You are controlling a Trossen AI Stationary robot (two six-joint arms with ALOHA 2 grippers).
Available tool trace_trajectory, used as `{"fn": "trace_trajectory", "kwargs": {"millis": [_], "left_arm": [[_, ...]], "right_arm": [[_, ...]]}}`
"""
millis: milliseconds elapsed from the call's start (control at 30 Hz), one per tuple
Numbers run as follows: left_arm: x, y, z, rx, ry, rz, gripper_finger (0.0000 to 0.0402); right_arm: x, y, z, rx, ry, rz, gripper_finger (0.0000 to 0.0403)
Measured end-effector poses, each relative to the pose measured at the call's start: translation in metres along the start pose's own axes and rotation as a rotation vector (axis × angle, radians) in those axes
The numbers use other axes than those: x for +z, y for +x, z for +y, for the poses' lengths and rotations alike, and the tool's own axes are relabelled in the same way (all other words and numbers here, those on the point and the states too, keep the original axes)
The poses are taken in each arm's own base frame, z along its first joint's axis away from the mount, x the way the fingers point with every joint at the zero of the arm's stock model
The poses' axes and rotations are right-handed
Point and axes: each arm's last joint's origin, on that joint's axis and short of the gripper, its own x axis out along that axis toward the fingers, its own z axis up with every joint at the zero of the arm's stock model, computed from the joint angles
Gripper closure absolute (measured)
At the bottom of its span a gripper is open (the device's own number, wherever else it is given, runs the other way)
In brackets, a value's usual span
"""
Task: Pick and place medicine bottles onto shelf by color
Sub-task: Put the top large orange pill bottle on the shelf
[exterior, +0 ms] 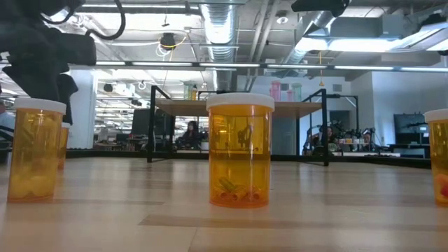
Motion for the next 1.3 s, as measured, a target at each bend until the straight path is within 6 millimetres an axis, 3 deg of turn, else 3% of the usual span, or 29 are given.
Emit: {"fn": "trace_trajectory", "kwargs": {"millis": [567, 1100, 1300], "left_arm": [[-0.005, 0.0, -0.005, 0.004, -0.018, 0.002, 0.0122], [-0.006, 0.02, -0.011, 0.084, -0.009, 0.115, 0.012], [0.0, 0.013, -0.014, 0.078, -0.004, 0.112, 0.012]], "right_arm": [[0.0, 0.0, 0.0, 0.0, 0.001, -0.001, 0.0194], [0.0, 0.0, 0.0, -0.001, 0.003, -0.001, 0.0194], [0.001, 0.0, 0.0, 0.0, -0.005, -0.005, 0.0194]]}}
